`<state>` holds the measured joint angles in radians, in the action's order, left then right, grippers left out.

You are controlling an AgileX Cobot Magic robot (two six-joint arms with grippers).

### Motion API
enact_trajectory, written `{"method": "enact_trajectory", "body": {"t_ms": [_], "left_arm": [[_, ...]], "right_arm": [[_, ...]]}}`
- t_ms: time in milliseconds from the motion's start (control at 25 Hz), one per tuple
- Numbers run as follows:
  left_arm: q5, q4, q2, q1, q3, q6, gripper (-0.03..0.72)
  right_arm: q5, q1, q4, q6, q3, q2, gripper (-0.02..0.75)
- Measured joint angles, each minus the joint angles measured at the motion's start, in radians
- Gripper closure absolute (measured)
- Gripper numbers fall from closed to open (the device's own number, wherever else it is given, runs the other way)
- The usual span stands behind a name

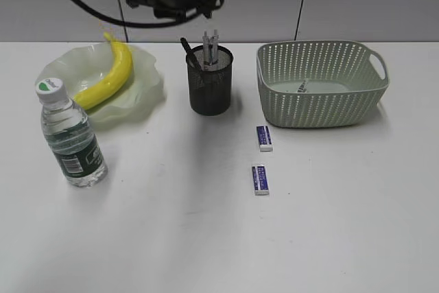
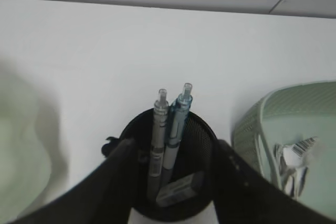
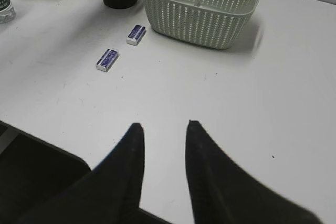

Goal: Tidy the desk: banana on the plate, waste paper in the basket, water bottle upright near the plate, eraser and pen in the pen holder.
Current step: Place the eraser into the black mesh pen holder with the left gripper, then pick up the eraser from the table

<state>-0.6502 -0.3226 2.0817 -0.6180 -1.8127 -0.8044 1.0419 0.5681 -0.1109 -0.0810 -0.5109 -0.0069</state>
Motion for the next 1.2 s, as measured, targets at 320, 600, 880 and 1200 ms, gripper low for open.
{"method": "enact_trajectory", "body": {"t_ms": [320,600,880,1200], "left_arm": [[-0.393,0.0,-0.352,-0.003,0.0,0.195,0.341],[-0.558,0.083,-0.696,-0.013,0.075,0.374,0.341],[-0.563,0.123,-1.146,-0.015,0.474,0.402,0.341],[-0.536,0.138,-1.681,-0.015,1.041,0.442,0.341]], "right_arm": [[0.0,0.0,0.0,0.0,0.0,0.0,0.505],[0.0,0.0,0.0,0.003,0.0,0.0,0.505],[-0.001,0.0,0.0,0.007,0.0,0.0,0.505],[-0.08,0.0,0.004,0.012,-0.025,0.108,0.505]]}}
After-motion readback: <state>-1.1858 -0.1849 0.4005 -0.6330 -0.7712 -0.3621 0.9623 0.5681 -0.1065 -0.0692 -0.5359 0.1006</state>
